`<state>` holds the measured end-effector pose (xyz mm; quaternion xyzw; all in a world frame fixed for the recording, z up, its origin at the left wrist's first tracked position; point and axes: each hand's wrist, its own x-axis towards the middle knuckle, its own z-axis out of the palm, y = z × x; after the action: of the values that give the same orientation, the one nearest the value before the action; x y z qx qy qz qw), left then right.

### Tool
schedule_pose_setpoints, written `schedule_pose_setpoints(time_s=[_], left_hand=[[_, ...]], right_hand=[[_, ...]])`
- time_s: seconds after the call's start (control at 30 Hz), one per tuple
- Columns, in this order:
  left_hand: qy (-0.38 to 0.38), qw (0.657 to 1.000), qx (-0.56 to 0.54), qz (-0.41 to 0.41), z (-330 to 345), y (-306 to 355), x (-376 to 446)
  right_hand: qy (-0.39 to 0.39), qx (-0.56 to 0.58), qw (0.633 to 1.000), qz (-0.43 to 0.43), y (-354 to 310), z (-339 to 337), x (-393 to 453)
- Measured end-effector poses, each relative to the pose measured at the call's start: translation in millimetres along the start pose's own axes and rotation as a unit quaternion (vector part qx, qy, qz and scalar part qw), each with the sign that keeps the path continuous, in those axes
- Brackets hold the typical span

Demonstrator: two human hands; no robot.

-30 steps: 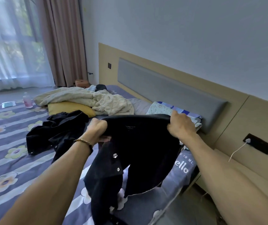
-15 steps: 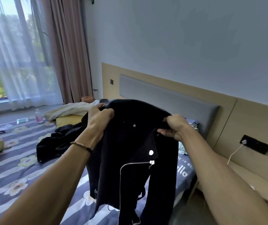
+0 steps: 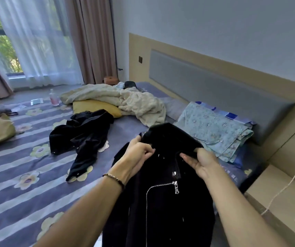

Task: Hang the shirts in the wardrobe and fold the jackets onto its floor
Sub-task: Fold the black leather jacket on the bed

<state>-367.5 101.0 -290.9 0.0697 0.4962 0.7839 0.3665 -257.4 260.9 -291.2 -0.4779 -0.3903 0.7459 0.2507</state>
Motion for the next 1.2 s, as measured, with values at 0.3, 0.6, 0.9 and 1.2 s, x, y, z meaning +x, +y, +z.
schedule_pose_setpoints(time_s=[0.3,0.6,0.9,1.2], left_hand=[[-0.041,0.988,0.109,-0.101,-38,-3,221],[0.131,0.817,0.532,-0.178,-209,-127,270],[0.230,0.725,0.592,-0.268,-304,-261,261],[0.375,0.652,0.654,-0.078,-348,-139,332]], right_hand=[[0.027,-0.079,0.996,0.010,-1,78,208],[-0.142,-0.538,0.830,0.025,166,79,272],[-0.250,-0.616,0.743,-0.080,296,118,314],[-0.216,-0.686,0.682,-0.131,290,162,364]])
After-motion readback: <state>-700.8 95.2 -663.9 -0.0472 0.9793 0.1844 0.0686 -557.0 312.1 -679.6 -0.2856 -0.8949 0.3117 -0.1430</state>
